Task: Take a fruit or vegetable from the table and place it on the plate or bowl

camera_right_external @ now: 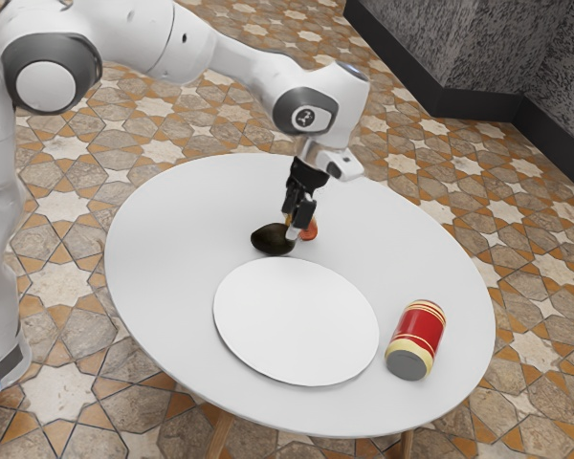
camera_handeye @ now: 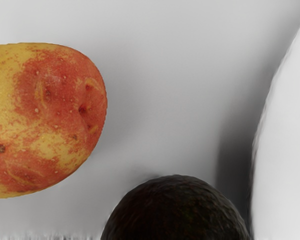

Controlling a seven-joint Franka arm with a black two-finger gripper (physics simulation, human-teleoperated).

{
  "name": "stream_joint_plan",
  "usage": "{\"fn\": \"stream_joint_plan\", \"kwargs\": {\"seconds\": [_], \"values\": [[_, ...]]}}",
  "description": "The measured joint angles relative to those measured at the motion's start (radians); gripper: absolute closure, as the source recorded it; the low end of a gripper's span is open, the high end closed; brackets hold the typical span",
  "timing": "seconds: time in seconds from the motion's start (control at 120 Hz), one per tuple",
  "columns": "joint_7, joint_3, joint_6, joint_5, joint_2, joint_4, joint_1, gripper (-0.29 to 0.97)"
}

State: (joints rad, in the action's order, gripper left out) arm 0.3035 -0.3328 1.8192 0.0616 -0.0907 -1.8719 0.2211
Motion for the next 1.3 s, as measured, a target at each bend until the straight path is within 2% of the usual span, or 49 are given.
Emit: {"fn": "stream_joint_plan", "kwargs": {"seconds": [0.075,0.225,0.55,0.942,1.008,1.117,1.167,1.3], "values": [[0.015,-0.001,0.007,0.0,-0.003,0.001,-0.02,0.0],[0.041,-0.002,0.015,0.0,-0.003,0.002,0.008,0.0],[0.084,-0.003,0.022,0.007,-0.023,0.0,0.0,0.0],[0.115,-0.01,0.025,0.048,-0.042,-0.052,-0.005,0.01],[0.119,-0.016,0.026,0.056,-0.043,-0.053,-0.005,0.05],[0.124,-0.025,0.026,0.064,-0.051,-0.049,-0.009,0.27],[0.126,-0.026,0.027,0.065,-0.055,-0.046,-0.008,0.32],[0.129,-0.024,0.025,0.063,-0.029,-0.028,0.001,0.35]]}}
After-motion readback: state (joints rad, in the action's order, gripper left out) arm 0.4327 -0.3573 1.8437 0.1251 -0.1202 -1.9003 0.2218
